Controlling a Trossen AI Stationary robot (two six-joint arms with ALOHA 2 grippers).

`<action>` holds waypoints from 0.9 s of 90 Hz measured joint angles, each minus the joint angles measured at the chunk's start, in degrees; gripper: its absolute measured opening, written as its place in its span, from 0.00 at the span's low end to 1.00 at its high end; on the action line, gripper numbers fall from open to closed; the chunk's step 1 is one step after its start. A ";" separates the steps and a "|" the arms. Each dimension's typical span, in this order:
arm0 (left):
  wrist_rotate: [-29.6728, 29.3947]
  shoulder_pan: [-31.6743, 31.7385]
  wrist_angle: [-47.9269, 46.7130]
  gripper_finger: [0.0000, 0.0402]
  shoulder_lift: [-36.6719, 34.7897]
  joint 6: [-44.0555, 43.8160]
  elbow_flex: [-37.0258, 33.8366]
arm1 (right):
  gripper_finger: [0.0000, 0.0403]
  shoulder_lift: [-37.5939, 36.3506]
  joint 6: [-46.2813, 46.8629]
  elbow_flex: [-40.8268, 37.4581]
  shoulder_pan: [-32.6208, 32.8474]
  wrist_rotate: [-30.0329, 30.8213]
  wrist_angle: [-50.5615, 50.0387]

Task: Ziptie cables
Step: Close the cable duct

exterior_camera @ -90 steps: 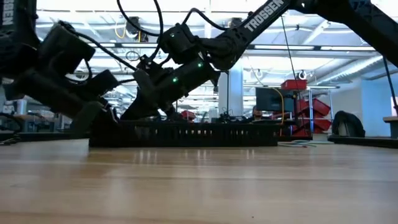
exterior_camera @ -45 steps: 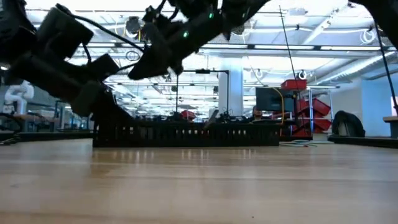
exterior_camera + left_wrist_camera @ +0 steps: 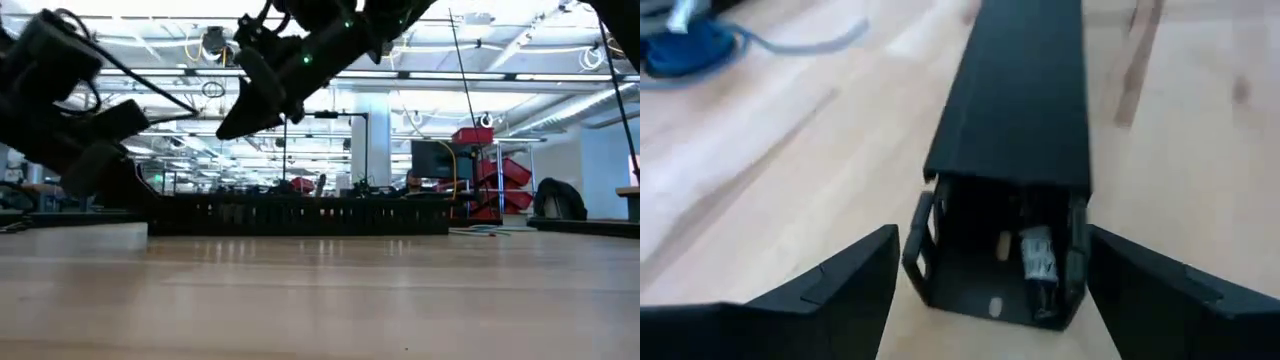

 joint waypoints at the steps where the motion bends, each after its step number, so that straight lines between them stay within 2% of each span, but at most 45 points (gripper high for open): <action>1: -0.31 -0.13 0.15 0.75 0.09 0.10 -0.10 | 0.23 0.00 0.07 -0.12 -0.07 -0.01 -0.04; 9: -2.36 -0.84 1.52 0.75 0.55 2.25 -0.12 | 0.23 0.00 0.17 -0.95 -0.33 -0.34 0.71; 26: -2.47 -1.30 1.02 0.75 0.66 2.52 -0.12 | 0.23 0.00 0.43 -1.57 -0.46 -4.50 3.86; 45: -2.56 -0.89 1.03 0.75 0.64 1.12 -0.12 | 0.23 0.00 1.48 -1.57 -0.42 -4.71 4.16; 81: 3.13 2.73 -1.57 0.64 0.84 -1.97 -0.14 | 0.23 0.19 5.06 -1.57 -2.11 -4.74 1.37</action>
